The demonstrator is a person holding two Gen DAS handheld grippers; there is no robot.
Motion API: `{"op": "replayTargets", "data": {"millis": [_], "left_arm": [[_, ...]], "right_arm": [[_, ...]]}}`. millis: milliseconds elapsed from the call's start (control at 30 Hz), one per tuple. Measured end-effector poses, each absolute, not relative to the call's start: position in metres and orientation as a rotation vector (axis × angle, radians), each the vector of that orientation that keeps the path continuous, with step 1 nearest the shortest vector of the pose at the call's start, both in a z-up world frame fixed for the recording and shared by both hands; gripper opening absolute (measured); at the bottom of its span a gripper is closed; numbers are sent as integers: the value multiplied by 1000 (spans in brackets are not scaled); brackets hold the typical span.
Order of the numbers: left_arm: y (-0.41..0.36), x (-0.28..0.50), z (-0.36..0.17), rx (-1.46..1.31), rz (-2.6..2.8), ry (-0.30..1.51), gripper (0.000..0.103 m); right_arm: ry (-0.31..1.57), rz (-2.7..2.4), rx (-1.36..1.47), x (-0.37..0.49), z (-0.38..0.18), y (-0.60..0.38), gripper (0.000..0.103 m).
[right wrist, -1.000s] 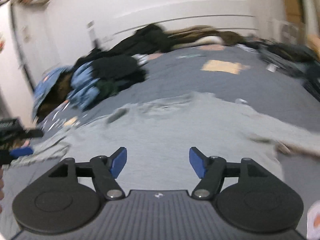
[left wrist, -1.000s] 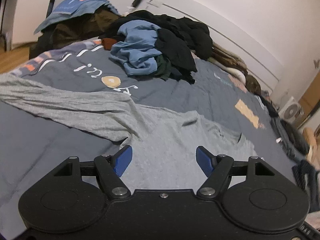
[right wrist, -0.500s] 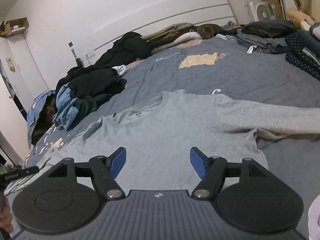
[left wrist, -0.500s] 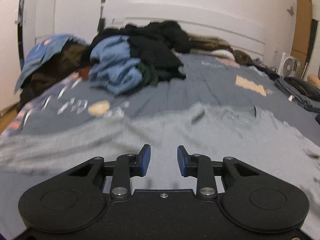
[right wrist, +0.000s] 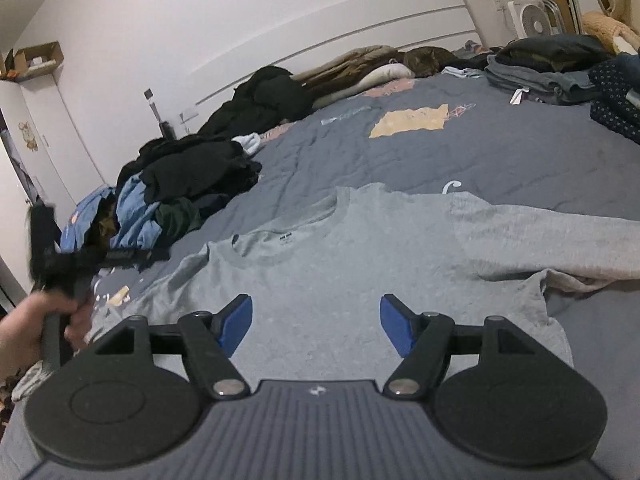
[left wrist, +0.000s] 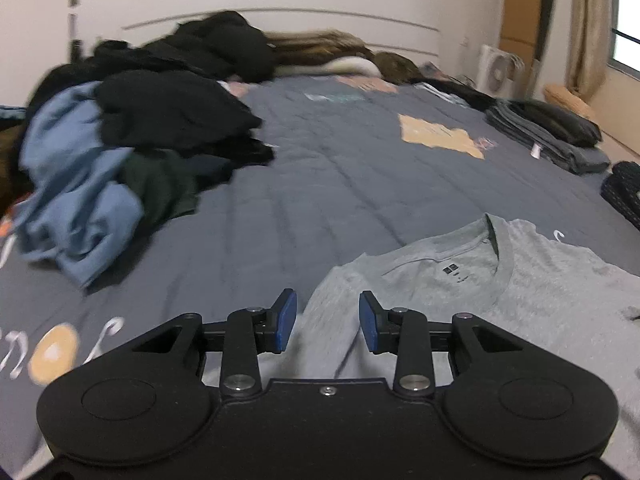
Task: Fold clothes
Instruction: 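Grasp the collar with the left gripper and pull it straight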
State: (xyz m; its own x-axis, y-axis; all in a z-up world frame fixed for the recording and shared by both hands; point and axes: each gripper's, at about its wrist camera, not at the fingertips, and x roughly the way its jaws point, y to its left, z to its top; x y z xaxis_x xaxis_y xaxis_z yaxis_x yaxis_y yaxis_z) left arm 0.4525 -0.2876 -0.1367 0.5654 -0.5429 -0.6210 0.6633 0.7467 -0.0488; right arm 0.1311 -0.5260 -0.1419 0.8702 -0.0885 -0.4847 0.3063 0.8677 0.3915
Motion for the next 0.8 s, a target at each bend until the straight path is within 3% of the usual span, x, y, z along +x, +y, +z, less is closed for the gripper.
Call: {"op": "replayTargets", "data": {"millis": [267,367,567,667,800], "left_arm": [[-320,479,-166,348,-748,741,35],[-322,483,-177,368,-757,770,2],[-299,515,-163,228,-623,724,1],[-303,520,-166,284,-613,734,1],[-298,528,-167,219,-613,810,12]], "right_arm": [[487,-204,496,133,-146,-523,70],[501,-200,499,135,-149,-522,70],[507,-188,509,135,-150,-519,71],[511,-180,515,135,-150,-518,71],[519,-182,520,136,-152,-520,71]]}}
